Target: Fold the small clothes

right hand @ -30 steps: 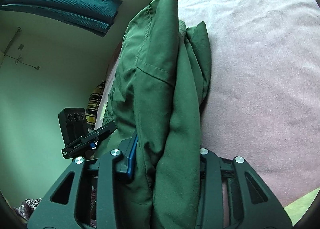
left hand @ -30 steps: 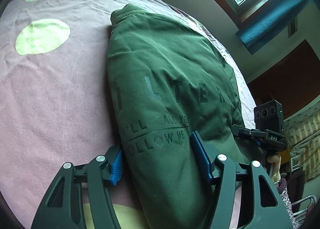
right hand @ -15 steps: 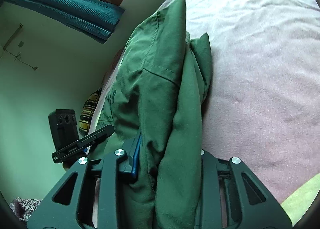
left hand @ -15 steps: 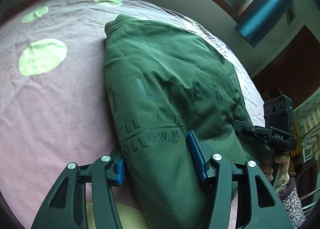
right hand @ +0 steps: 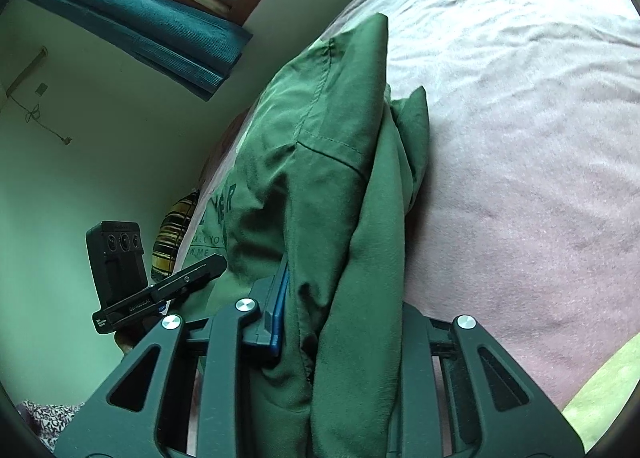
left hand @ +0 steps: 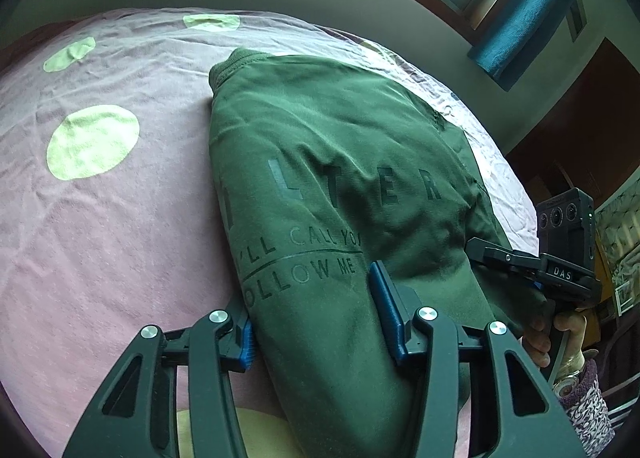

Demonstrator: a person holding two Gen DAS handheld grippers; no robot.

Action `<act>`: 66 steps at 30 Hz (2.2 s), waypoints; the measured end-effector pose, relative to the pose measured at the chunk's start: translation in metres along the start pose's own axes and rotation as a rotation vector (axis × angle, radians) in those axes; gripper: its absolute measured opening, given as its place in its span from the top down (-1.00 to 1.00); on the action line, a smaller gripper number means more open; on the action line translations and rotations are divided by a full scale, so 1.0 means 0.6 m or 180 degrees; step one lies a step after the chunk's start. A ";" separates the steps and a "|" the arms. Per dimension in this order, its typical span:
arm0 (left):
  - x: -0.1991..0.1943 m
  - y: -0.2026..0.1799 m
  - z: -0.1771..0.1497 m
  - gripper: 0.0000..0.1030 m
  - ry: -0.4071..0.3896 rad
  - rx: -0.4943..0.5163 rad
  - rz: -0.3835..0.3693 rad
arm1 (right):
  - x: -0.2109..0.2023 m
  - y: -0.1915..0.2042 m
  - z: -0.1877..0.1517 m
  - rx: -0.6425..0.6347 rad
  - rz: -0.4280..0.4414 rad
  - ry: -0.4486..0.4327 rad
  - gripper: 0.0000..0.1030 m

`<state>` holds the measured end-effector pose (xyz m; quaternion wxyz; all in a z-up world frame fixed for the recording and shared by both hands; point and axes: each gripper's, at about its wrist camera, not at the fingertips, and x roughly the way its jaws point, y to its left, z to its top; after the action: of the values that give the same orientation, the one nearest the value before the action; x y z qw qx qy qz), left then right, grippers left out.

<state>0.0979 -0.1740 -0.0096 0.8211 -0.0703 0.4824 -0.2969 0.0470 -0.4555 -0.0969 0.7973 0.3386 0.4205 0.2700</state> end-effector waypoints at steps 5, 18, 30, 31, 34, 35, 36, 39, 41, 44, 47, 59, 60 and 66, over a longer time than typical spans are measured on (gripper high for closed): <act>-0.008 -0.003 0.005 0.08 -0.0029 0.0012 0.0026 | -0.004 0.007 0.001 -0.0025 -0.0006 -0.0059 0.53; -0.039 0.004 0.040 0.12 -0.0182 0.0052 0.0101 | -0.005 0.039 0.013 -0.0196 -0.0037 -0.0148 0.55; -0.098 0.084 0.072 0.12 -0.0443 -0.0112 0.0253 | 0.058 0.086 0.041 -0.0394 0.0177 -0.0098 0.55; -0.101 0.095 0.070 0.12 -0.0446 -0.0136 0.0271 | 0.066 0.083 0.037 -0.0382 0.0199 -0.0061 0.55; -0.096 0.131 0.056 0.12 -0.0404 -0.0254 0.0312 | 0.102 0.070 0.020 -0.0321 0.0211 0.0105 0.55; -0.090 0.143 0.049 0.12 -0.0361 -0.0306 0.0318 | 0.113 0.066 0.013 -0.0312 0.0195 0.0166 0.55; -0.084 0.157 0.042 0.12 -0.0319 -0.0366 0.0307 | 0.120 0.061 0.006 -0.0302 0.0187 0.0210 0.55; -0.069 0.190 0.020 0.12 -0.0246 -0.0475 0.0200 | 0.123 0.040 -0.011 -0.0237 0.0228 0.0294 0.55; -0.067 0.199 0.010 0.08 -0.0281 -0.0429 0.0146 | 0.118 0.024 -0.016 -0.0125 0.0291 0.0326 0.55; -0.065 0.204 0.006 0.00 -0.0301 -0.0445 0.0092 | 0.117 0.022 -0.020 -0.0081 0.0299 0.0357 0.55; -0.066 0.209 0.004 -0.18 -0.0319 -0.0456 0.0064 | 0.109 0.016 -0.023 0.0006 0.0324 0.0417 0.46; -0.117 0.217 -0.072 -0.59 -0.0288 -0.0693 -0.0244 | -0.008 0.004 -0.085 0.0217 0.0256 0.0313 -0.52; -0.117 0.219 -0.079 -0.59 -0.0287 -0.0739 -0.0270 | -0.008 0.003 -0.092 0.0220 0.0235 0.0342 -0.52; -0.118 0.200 -0.080 -0.07 -0.0250 -0.0533 -0.0271 | 0.004 -0.003 -0.132 0.0192 0.0156 0.0452 0.25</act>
<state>0.0832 -0.0287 -0.0300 0.8173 -0.1707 0.4695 -0.2872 -0.0191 -0.4300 -0.1322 0.7481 0.3526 0.4755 0.3000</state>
